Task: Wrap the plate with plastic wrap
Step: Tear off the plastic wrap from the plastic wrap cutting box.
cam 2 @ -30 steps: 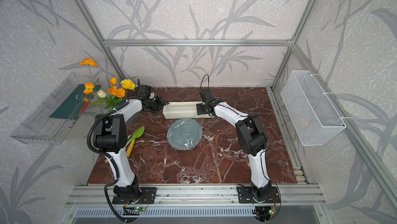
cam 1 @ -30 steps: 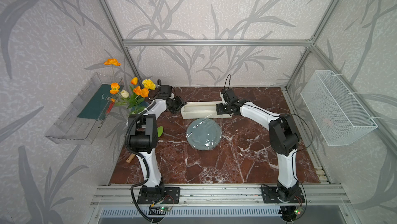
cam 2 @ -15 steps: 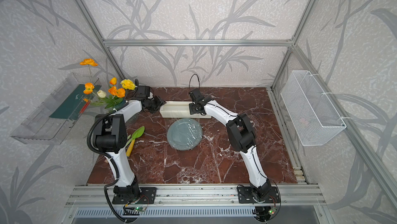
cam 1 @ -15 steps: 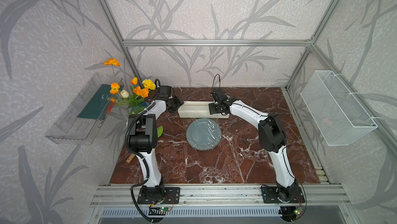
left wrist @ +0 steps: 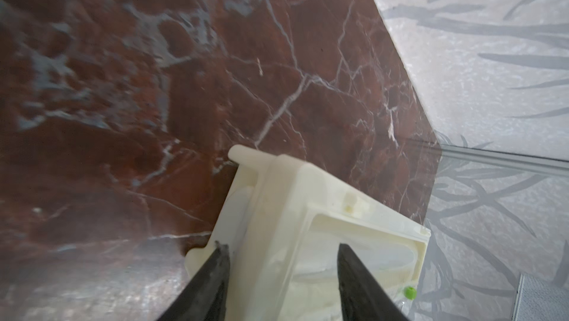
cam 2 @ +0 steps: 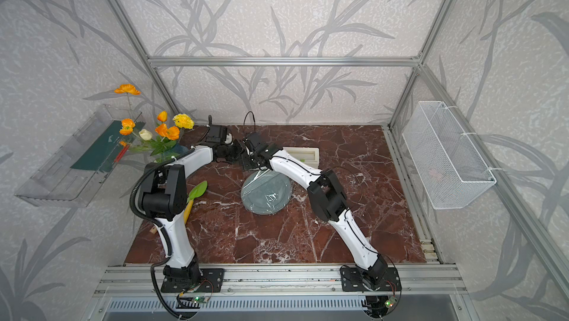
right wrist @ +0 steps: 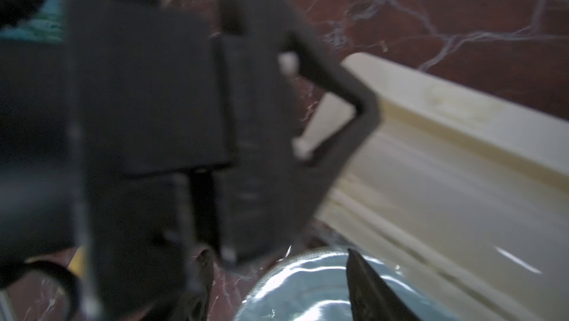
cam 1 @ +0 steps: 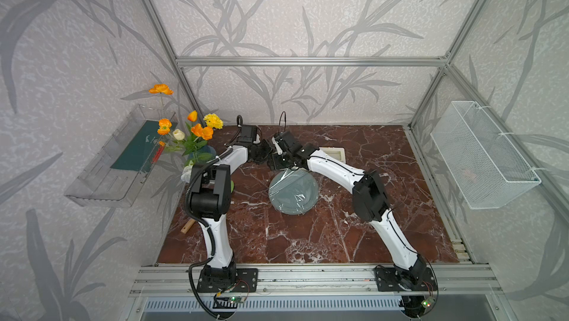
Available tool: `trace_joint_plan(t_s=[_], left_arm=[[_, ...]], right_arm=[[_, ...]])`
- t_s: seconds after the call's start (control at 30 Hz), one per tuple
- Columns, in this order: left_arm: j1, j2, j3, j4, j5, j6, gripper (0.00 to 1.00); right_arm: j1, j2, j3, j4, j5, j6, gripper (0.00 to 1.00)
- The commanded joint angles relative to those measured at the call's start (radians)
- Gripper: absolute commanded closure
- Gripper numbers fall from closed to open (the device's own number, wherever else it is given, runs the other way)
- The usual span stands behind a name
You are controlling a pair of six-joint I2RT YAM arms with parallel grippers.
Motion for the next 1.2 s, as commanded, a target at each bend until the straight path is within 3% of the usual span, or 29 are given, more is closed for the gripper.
trace_joint_plan(t_s=[0.0, 0.2, 0.4, 0.6, 1.17], left_arm=[[0.004, 0.000, 0.010, -0.026, 0.043, 0.003, 0.45], [0.026, -0.011, 0.032, -0.080, 0.015, 0.038, 0.45], [0.026, -0.018, 0.057, -0.110, 0.013, 0.057, 0.44], [0.024, -0.009, 0.065, -0.095, 0.043, 0.059, 0.44], [0.014, 0.034, 0.105, -0.101, 0.066, 0.069, 0.43]], right_arm=[[-0.026, 0.001, 0.012, -0.001, -0.010, 0.002, 0.32], [-0.085, -0.154, -0.159, 0.056, 0.001, -0.031, 0.32], [-0.177, -0.396, -0.466, 0.128, 0.015, -0.075, 0.32], [-0.297, -0.508, -0.681, 0.153, -0.001, -0.084, 0.32], [-0.343, -0.511, -0.740, 0.129, 0.055, -0.111, 0.34]])
